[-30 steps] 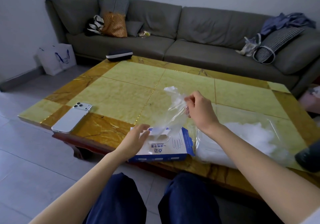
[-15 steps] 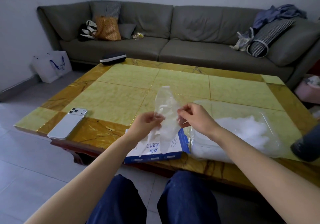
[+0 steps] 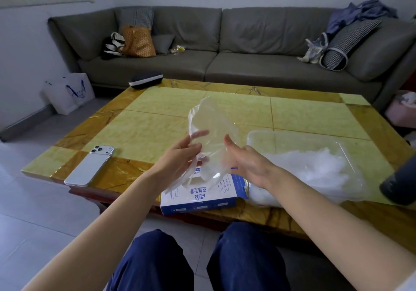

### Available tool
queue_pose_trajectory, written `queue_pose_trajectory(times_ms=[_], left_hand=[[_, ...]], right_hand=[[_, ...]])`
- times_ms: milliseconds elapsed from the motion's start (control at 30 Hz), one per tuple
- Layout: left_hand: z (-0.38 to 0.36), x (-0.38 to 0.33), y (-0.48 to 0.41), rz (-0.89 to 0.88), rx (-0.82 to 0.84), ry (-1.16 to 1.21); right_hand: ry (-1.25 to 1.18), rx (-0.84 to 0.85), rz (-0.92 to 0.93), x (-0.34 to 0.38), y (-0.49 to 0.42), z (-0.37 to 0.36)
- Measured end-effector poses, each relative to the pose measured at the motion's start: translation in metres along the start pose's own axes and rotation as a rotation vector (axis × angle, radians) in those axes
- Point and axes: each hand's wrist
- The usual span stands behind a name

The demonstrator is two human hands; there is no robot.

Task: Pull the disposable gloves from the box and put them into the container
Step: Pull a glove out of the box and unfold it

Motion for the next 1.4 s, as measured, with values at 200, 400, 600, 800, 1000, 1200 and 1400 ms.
queue_pose_trajectory(times_ms=[200,400,600,800,1000,1200,1400], left_hand=[[0.018,0.008,0.012,0.056,-0.018,-0.27],[0.022,0.016,0.009,0.029,-0.143,-0.648],[-0.021,-0.026,-0.017,-0.02,0.235,-0.675],[-0.048,-0.042,-0.05,-0.088,0.367,-0.84],[-0.082,-0.047,-0.087,-0.187,0.349,-0.988],[-0.135,-0.047,-0.116,-0.552,0.185,-1.026],[-0.142,-0.045,-0.115,-0.712,0.158,-0.987]], right_hand=[[-0.137,-0.215,0.236,0.013,-0.002,0.005],[0.276,-0.273,0.296,0.022,0.011,0.025],[0.596,-0.15,0.306,0.028,0.027,0.035],[0.698,-0.083,0.192,0.032,0.042,0.057],[0.706,-0.392,0.176,0.036,0.048,0.101],[0.699,-0.837,0.414,0.056,0.07,0.147],[0.923,-1.141,0.873,0.048,0.088,0.152]])
Point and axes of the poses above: each hand's wrist, its own y-axis away from the middle knuckle, its own z-axis out of the back of the hand, x = y × z, and after that the axes turned 14 degrees about -z, right-handed
